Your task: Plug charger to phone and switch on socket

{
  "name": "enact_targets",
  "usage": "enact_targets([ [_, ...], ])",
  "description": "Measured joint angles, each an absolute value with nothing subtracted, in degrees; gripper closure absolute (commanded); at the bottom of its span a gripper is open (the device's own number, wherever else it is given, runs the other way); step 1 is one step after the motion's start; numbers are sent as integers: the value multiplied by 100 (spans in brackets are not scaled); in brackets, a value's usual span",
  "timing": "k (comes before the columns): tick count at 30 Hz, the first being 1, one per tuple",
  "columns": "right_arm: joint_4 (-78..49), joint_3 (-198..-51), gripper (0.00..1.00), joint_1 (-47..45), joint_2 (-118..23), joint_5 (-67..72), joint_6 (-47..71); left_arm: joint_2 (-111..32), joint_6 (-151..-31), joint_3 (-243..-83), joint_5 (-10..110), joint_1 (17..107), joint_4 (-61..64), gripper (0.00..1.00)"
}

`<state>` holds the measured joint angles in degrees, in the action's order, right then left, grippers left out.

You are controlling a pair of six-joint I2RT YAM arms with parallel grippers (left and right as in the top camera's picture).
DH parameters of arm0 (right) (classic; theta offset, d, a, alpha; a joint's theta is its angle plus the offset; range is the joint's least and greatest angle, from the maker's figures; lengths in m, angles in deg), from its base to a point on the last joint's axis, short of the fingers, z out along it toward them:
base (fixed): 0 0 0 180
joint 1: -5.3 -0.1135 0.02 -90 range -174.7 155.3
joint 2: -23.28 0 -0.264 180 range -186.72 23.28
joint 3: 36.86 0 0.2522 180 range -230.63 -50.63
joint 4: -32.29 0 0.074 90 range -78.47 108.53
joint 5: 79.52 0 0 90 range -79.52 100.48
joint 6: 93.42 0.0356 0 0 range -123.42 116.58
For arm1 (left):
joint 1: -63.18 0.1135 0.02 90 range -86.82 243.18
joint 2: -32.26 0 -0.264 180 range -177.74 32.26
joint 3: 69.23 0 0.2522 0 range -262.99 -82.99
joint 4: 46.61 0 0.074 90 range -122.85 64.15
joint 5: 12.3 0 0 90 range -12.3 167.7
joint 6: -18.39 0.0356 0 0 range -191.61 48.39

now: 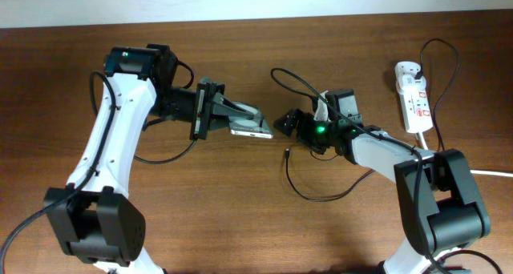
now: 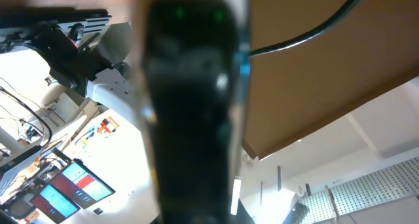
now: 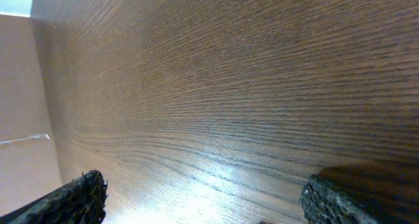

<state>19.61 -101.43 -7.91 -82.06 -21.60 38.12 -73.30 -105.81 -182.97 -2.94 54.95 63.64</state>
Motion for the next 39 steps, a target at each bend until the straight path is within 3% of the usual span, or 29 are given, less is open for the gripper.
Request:
enact_targets([
  [15, 1961, -10143, 1, -791, -8206, -2158, 3817, -7332, -10922, -18297, -278, 5495, 6364, 100],
  [28, 1961, -10143, 1, -791, -8206, -2147, 3817, -7330, -10941, -18297, 473, 4540, 6366, 100],
  [36, 1961, -10145, 1, -791, -8206, -2145, 3817, -7330, -10941, -18297, 508, 4529, 6364, 100],
  [39, 1961, -10145, 1, -791, -8206, -2142, 3812, -7330, -10944, -18297, 1083, 4597, 6329, 100],
])
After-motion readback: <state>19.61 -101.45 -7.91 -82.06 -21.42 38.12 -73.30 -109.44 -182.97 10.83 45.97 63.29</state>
